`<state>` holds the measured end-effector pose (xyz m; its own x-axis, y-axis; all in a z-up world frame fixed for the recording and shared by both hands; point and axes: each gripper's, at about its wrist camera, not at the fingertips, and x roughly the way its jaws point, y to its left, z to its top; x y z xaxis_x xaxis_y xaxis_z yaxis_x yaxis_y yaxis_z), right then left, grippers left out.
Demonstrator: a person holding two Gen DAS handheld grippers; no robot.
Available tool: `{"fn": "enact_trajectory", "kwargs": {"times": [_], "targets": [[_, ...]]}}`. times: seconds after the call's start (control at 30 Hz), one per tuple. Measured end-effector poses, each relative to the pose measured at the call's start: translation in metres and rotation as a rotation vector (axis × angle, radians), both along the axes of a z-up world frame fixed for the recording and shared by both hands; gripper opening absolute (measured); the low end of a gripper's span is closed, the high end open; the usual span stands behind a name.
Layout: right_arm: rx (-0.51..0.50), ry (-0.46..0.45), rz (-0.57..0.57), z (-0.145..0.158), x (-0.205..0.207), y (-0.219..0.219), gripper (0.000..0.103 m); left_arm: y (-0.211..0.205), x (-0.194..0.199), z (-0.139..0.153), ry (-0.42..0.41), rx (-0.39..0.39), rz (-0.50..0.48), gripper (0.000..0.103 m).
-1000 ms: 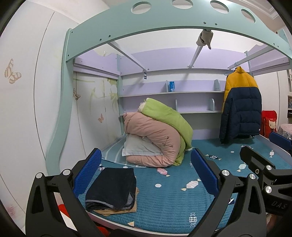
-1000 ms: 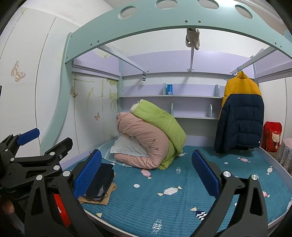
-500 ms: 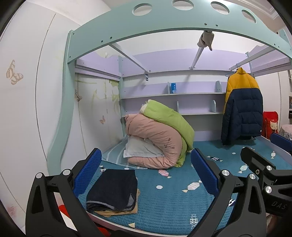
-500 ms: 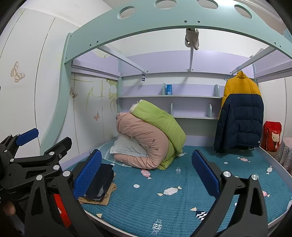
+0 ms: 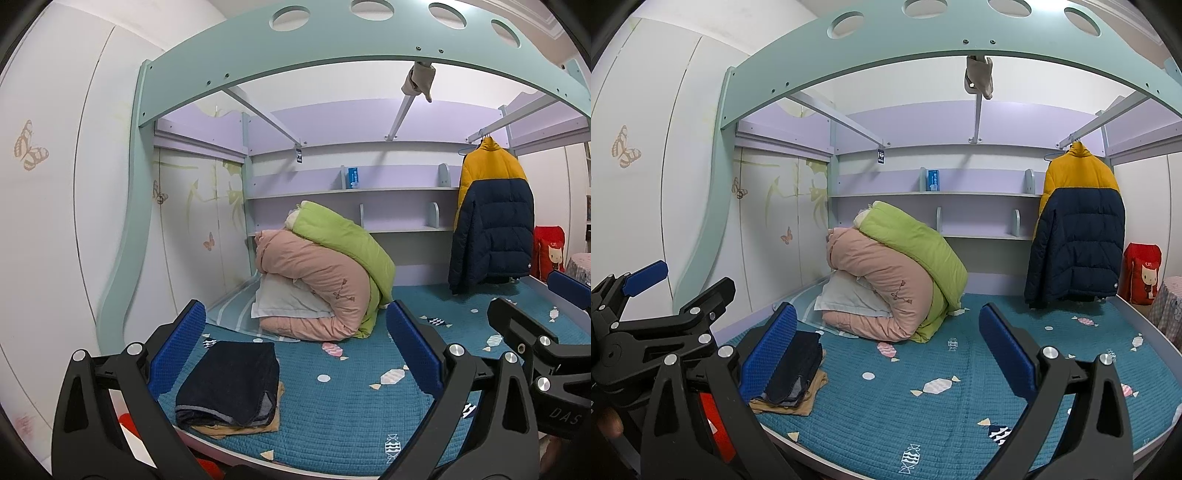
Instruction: Fold large clothes
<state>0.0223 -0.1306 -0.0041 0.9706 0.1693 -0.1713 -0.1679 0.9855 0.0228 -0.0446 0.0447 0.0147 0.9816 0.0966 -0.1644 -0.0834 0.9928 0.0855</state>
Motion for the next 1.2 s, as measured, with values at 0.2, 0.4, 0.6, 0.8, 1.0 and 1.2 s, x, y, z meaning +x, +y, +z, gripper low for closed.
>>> {"fn": "enact_trajectory", "kwargs": {"times": [0.2, 0.4, 0.6, 0.8, 1.0, 1.2], "targets": [[0.001, 0.0, -0.002, -0.0004, -0.0004, 0.0027, 0.095, -0.0003, -0.0009, 0.0003, -0.001, 0.0, 0.001, 0.098], [0.001, 0.001, -0.004, -0.0001, -0.0007, 0.0033, 0.095, -0.0012, -0.0027, -0.0001, 0.001, 0.0, 0.006, 0.098], [0.002, 0.0, -0.006, -0.0003, -0.001, 0.0055, 0.095, -0.0003, -0.0023, 0.0003, 0.001, 0.0, 0.005, 0.098], [0.003, -0.001, -0.006, 0.0, -0.0012, 0.0057, 0.095, 0.0005, -0.002, 0.0007, 0.002, -0.001, 0.004, 0.098], [0.003, 0.0, -0.007, 0.0006, -0.0011, 0.0054, 0.095, 0.0008, -0.0018, 0.0011, 0.001, -0.001, 0.003, 0.098], [0.003, 0.001, -0.008, 0.0004, -0.0012, 0.0072, 0.096, 0.0013, -0.0018, 0.0011, 0.002, 0.0, 0.004, 0.098]]}}
